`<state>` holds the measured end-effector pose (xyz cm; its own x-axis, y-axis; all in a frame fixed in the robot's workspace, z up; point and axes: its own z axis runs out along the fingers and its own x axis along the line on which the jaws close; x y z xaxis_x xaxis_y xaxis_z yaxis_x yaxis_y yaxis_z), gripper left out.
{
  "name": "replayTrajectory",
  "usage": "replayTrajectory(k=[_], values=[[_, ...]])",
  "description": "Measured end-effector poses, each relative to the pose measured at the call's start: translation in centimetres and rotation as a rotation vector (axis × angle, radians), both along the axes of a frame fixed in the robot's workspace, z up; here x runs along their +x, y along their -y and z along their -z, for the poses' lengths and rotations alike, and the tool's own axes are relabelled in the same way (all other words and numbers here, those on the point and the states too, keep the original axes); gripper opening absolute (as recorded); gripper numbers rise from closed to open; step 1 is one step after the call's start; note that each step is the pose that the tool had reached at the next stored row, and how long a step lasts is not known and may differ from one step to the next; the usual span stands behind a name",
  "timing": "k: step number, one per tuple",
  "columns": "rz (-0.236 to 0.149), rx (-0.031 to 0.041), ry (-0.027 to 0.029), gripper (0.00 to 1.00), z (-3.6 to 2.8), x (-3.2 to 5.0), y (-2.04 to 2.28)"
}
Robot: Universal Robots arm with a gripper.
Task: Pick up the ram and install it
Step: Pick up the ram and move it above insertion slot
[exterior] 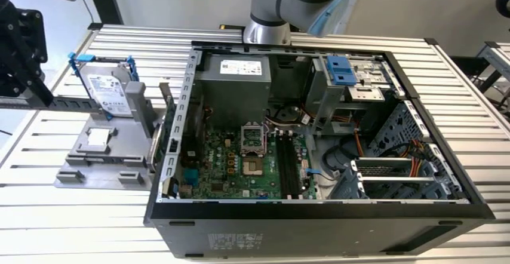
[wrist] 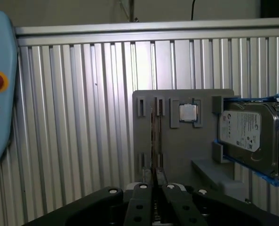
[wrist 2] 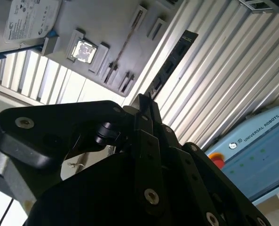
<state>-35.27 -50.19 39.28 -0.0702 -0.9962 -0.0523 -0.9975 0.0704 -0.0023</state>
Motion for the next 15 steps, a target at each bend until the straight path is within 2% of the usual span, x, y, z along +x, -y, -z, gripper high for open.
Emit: replayTrajectory(k=[15], values=[[0.000,0.0001,-0.0001,0.00,0.00,2.91,0.00]])
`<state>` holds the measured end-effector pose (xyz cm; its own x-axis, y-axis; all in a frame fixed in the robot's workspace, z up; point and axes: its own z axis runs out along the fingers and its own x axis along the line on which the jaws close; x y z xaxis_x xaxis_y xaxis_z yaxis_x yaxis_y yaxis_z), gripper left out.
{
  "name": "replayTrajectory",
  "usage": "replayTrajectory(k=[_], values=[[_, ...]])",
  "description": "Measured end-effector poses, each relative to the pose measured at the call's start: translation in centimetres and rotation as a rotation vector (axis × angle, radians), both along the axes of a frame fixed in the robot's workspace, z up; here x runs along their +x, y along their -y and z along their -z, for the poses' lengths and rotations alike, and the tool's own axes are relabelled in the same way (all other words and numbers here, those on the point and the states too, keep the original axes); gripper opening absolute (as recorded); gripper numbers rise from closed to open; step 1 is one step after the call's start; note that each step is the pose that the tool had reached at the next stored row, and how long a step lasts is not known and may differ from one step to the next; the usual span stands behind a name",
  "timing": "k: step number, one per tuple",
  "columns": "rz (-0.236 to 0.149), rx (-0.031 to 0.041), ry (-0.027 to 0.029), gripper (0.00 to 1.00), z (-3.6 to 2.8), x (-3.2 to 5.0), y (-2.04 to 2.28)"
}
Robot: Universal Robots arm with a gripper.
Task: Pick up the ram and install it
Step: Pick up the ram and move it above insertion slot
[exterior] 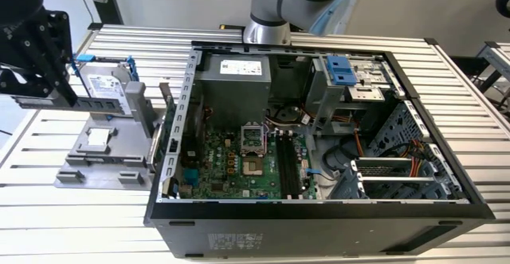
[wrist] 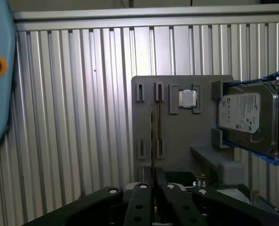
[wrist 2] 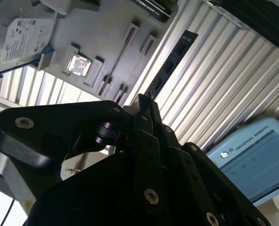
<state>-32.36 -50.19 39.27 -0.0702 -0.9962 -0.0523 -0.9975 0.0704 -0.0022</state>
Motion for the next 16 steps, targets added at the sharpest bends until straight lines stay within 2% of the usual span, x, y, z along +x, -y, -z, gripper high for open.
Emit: replayTrajectory(k=[16], values=[[0.000,0.0000,-0.0009,0.00,0.00,3.75,0.00]])
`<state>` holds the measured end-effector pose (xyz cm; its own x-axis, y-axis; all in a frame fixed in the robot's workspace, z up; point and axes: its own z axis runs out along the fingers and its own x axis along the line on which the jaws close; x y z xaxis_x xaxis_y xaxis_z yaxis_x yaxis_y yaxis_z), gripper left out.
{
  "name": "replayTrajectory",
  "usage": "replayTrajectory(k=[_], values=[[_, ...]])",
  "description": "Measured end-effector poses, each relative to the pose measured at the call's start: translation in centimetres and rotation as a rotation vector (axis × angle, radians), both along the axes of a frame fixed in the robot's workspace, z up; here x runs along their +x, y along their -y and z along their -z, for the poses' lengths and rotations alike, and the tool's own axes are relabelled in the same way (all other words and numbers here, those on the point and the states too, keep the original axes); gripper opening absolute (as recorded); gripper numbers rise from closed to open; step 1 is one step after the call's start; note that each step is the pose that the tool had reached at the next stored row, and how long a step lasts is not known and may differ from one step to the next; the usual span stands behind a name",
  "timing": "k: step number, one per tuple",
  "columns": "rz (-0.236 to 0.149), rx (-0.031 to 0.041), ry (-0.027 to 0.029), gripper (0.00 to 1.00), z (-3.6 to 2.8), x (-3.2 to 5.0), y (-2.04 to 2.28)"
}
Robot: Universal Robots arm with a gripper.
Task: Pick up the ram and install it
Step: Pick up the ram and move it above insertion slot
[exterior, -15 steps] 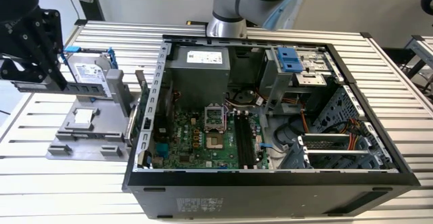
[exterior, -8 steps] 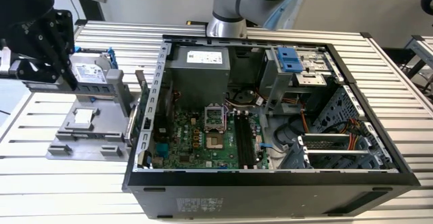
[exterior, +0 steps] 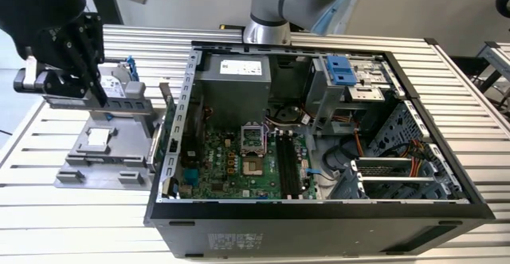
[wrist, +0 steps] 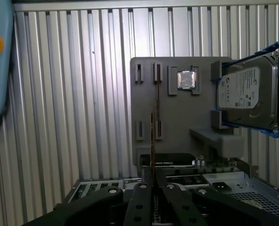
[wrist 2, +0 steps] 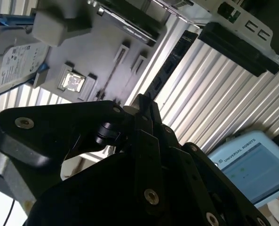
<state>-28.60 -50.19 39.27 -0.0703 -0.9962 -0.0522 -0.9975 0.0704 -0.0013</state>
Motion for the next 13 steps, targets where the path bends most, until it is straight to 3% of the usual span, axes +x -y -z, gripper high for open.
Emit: replayTrajectory(k=[13], values=[[0.000,0.0001,-0.0008,0.00,0.00,3.37,0.00]])
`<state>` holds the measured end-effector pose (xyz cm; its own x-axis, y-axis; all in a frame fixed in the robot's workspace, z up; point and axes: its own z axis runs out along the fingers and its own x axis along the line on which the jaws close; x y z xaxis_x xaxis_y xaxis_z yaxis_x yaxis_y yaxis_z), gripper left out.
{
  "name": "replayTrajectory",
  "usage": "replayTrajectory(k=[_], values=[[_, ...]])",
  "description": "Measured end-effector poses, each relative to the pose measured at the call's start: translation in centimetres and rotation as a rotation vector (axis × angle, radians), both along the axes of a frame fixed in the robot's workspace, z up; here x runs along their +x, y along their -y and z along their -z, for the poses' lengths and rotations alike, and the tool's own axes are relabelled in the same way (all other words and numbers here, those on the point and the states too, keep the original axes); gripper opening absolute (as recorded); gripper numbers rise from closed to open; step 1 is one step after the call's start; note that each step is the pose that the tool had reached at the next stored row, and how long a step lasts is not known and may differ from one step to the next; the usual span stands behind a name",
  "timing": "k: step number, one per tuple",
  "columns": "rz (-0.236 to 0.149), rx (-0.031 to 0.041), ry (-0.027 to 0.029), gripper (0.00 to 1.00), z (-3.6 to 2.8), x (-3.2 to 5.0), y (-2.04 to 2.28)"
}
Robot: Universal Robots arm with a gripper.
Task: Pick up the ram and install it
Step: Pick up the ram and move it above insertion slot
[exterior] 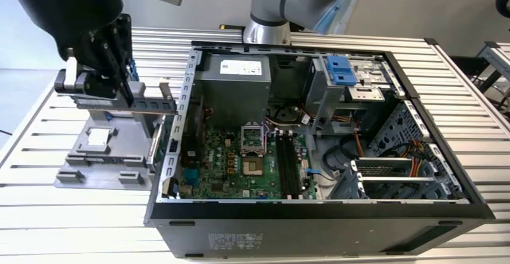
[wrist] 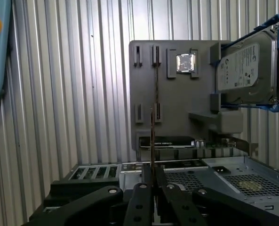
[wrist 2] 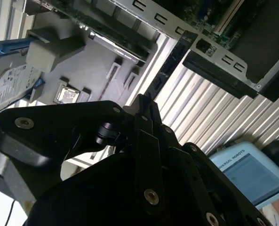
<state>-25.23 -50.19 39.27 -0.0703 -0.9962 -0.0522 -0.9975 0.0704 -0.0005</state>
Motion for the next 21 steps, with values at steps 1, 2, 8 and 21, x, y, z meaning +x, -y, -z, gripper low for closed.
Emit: replayTrajectory(k=[1,2,8,21], values=[[0.000,0.0000,-0.0001,0.00,0.00,0.26,0.00],[0.000,-0.0001,-0.0002,0.00,0.00,0.53,0.00],[0.000,0.0000,-0.0005,0.00,0.00,2.11,0.00],[0.000,0.0000,-0.0011,0.00,0.00,5.41,0.00]])
